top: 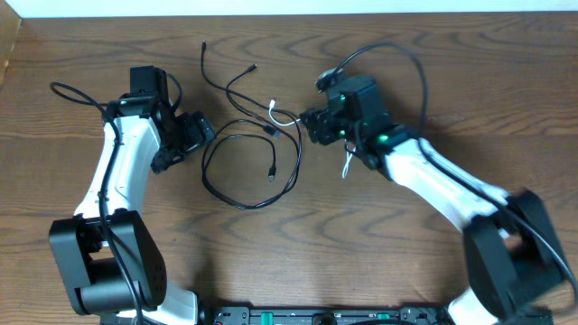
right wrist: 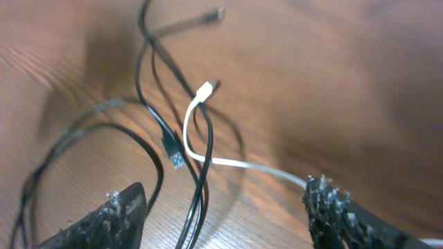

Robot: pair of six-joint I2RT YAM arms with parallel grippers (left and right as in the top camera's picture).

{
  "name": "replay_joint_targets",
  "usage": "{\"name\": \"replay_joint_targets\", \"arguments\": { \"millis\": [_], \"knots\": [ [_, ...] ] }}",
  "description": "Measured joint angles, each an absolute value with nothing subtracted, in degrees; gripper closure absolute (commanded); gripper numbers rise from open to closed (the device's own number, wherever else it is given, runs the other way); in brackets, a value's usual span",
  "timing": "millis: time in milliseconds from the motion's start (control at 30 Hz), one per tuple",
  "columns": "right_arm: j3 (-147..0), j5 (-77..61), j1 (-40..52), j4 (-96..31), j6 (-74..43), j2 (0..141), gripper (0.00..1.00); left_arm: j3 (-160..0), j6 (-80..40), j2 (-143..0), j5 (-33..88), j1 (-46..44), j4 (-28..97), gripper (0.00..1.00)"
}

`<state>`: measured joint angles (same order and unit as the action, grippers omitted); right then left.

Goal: Untangle cables

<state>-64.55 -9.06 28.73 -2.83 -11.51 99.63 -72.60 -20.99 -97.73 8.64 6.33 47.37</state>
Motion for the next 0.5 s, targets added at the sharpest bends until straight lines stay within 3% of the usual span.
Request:
{"name": "replay_joint_targets", "arguments": {
  "millis": [367,500],
  "knots": [
    [-64.7,2.2,25.7,-20.4,-14.5,97.1,0.20,-72.6,-21.0,-97.7,8.6,6.3,47.4,0.02],
    [-64.7,0.6,25.8,-23.7,-19.9,97.4,0.23,-72.6,-21.0,-97.7,8.6,6.3,47.4,0.02]
  ]
}}
